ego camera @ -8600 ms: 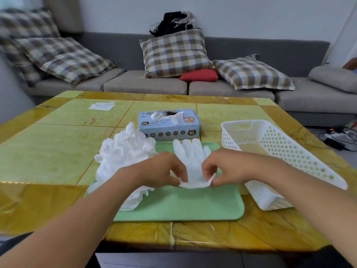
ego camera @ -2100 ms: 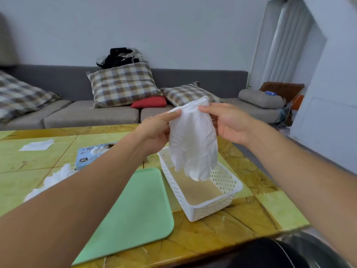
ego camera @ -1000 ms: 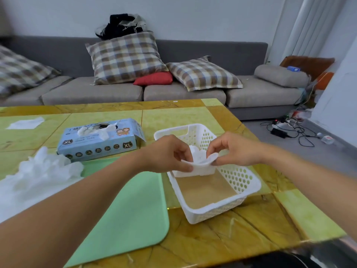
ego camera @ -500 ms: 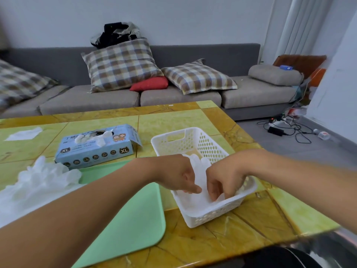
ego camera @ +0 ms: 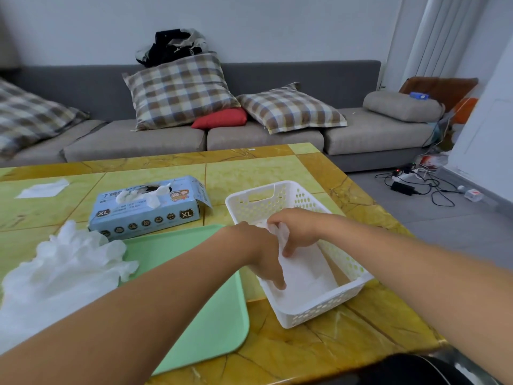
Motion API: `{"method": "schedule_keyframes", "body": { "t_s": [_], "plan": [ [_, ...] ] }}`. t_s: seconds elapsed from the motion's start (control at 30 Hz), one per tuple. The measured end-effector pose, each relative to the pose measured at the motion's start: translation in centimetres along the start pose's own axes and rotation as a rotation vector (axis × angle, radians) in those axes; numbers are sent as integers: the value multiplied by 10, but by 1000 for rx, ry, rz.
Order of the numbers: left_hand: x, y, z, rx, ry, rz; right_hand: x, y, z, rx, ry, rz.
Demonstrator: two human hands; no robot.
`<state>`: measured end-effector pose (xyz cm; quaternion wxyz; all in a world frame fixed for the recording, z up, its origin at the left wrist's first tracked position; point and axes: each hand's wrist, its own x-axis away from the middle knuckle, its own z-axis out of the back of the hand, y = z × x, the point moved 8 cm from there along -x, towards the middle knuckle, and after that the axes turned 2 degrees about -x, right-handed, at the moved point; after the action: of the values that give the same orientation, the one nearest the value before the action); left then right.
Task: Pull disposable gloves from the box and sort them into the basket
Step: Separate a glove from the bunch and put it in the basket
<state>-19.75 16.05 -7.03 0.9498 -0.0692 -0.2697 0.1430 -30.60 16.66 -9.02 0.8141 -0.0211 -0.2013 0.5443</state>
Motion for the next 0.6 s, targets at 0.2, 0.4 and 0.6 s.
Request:
{"method": "schedule_keyframes", "body": {
  "t_s": [0.2, 0.4, 0.6],
  "plan": [
    [7, 9, 8, 18, -22, 29, 28, -17, 14, 22, 48, 72],
    [3, 14, 11, 11, 6, -19, 67, -23, -21, -130, -292, 11],
    [6, 17, 15, -52, 61, -15, 89, -11, -32, -136, -475, -78]
  ]
}}
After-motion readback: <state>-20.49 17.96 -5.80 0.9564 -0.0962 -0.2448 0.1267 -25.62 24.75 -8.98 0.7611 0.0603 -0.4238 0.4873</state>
